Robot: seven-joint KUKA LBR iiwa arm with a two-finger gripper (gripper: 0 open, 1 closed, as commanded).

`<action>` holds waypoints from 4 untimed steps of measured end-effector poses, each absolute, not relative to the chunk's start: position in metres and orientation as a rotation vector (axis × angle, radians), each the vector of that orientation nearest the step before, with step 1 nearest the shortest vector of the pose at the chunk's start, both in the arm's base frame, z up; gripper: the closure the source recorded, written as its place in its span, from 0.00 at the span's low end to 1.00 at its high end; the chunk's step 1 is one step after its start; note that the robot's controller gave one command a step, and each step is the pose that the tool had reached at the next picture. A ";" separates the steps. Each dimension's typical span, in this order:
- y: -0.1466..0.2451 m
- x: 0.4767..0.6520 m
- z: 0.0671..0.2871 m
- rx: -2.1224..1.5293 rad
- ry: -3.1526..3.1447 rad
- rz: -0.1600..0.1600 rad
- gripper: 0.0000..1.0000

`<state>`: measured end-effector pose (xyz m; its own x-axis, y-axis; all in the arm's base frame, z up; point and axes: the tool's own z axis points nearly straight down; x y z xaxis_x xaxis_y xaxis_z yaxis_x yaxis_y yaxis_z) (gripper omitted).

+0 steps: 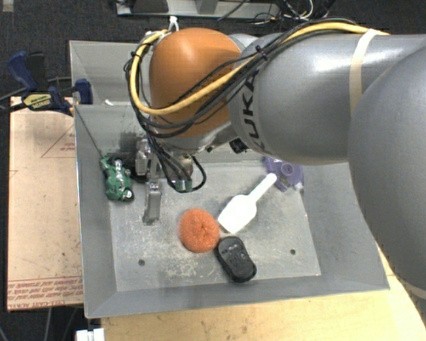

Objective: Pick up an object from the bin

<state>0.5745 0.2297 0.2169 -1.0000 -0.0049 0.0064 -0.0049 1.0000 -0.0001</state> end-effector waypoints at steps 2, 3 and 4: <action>0.238 0.607 0.160 -0.079 -3.146 -0.007 0.00; 0.242 0.627 0.147 -0.631 -3.077 -0.002 0.00; 0.248 0.626 0.138 -0.577 -3.091 -0.005 0.00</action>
Offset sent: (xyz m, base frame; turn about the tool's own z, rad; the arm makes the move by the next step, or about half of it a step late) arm 0.0684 0.0203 -0.1469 0.1234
